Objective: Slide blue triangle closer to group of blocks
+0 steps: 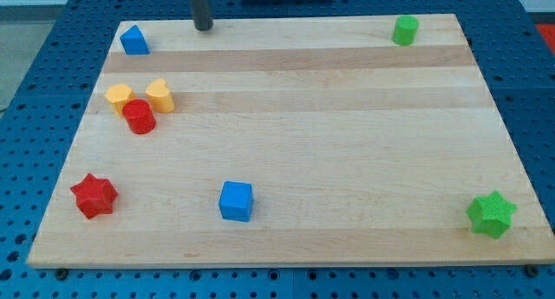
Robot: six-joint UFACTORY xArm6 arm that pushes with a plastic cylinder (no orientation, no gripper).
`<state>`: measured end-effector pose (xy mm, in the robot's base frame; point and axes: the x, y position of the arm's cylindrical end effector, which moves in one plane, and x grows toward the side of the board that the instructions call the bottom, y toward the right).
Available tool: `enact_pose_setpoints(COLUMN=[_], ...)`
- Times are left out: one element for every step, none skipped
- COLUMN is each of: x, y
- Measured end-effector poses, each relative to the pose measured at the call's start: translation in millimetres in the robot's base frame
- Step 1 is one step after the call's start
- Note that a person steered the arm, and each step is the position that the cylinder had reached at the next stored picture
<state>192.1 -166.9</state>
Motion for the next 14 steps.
enact_pose_setpoints(x=[0,40,92,67,48,115,139,124,111,111,111,111,105,96], y=[-80,-86,-79,-80,-110,-136,-92,-96,-110,-110,-110,-110,-110,-110])
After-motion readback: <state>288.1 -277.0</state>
